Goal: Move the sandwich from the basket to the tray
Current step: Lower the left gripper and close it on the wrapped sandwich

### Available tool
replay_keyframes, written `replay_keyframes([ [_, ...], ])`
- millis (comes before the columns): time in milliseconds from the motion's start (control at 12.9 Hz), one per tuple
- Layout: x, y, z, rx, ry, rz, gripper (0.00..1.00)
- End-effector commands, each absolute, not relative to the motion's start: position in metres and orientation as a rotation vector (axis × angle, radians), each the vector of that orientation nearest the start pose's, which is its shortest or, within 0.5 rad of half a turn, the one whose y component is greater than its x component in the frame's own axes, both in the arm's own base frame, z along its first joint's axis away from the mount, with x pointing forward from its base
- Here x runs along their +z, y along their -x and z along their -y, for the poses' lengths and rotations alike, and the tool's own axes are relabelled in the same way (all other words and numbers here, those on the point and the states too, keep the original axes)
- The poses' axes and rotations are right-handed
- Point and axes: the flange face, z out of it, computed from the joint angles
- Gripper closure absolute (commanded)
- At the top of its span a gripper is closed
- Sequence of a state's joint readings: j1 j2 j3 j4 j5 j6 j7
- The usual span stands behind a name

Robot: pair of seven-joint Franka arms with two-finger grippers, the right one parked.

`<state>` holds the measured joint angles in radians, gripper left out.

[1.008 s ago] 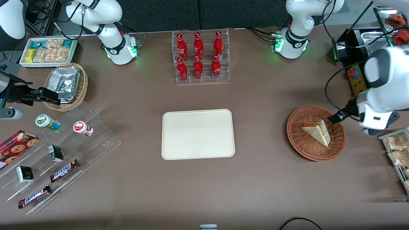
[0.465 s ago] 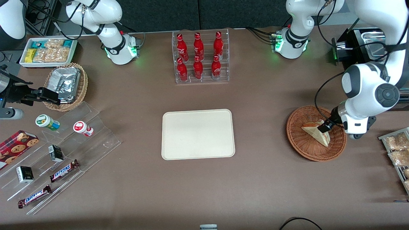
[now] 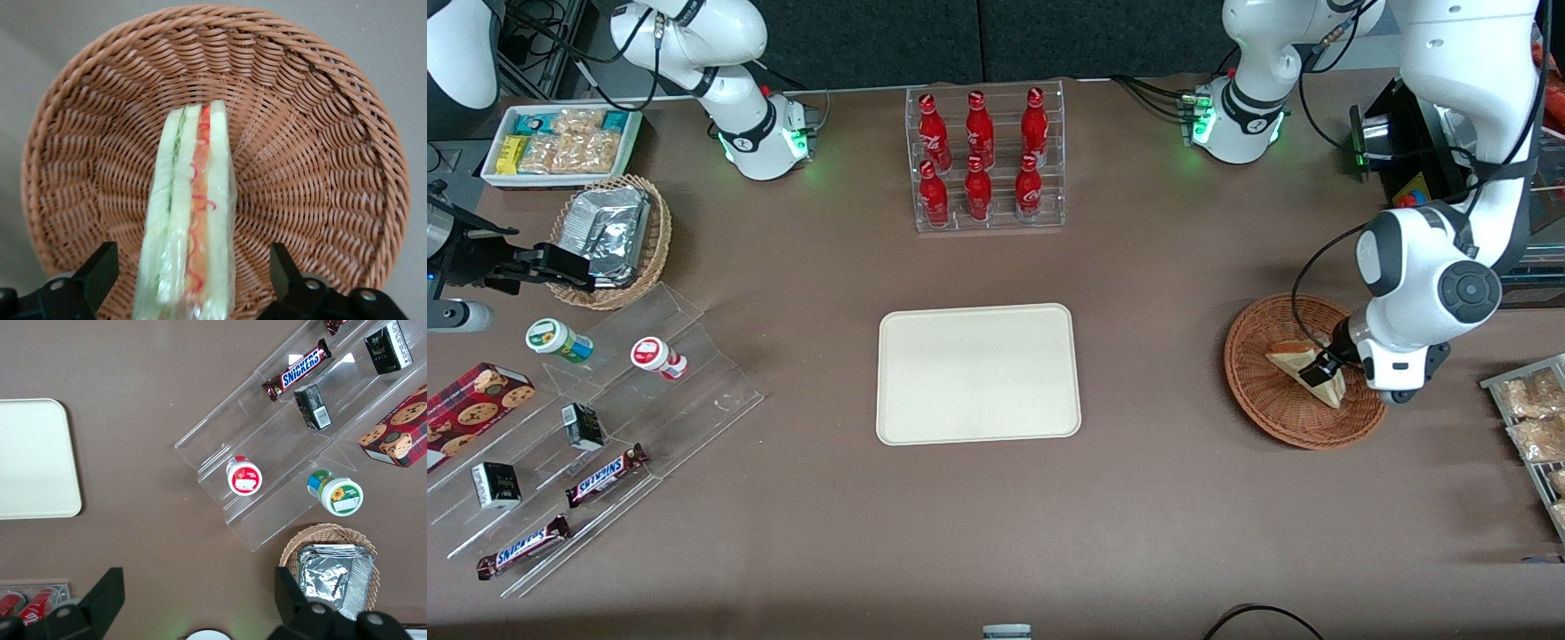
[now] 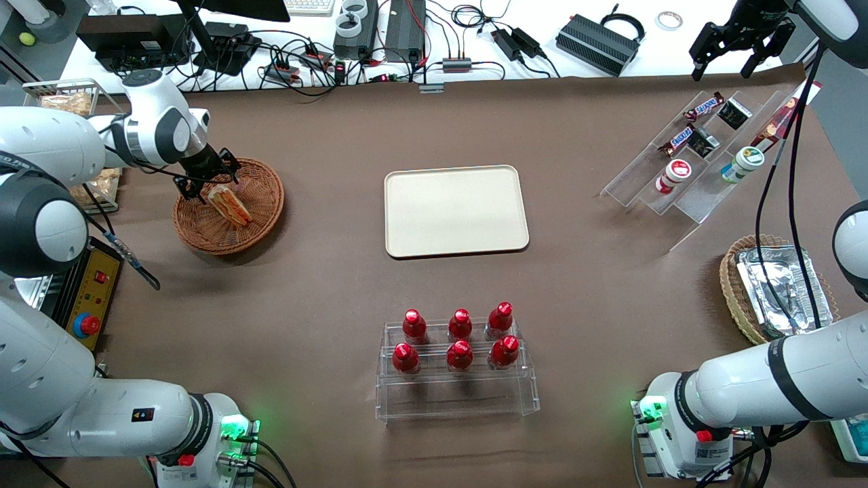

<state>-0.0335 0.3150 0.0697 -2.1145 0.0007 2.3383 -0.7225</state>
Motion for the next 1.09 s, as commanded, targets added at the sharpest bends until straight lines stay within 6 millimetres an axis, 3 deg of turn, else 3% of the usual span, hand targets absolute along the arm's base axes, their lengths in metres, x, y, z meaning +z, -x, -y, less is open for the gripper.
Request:
replay_keyframes([
  [0, 0.238, -0.570, -0.017, 0.096, 2.860, 1.148, 0.00],
  [155, 0.229, -0.568, -0.017, 0.098, 2.860, 1.145, 0.06],
  [233, 0.228, -0.569, -0.017, 0.098, 2.860, 1.145, 0.40],
  [310, 0.229, -0.569, -0.017, 0.096, 2.862, 1.141, 0.60],
  [465, 0.239, -0.571, -0.017, 0.093, 2.870, 1.127, 0.86],
  [543, 0.247, -0.573, -0.017, 0.093, 2.873, 1.121, 0.93],
  [775, 0.292, -0.592, -0.009, 0.117, 2.875, 1.107, 0.95],
  [1008, 0.363, -0.609, 0.028, 0.184, 2.895, 1.041, 0.95],
])
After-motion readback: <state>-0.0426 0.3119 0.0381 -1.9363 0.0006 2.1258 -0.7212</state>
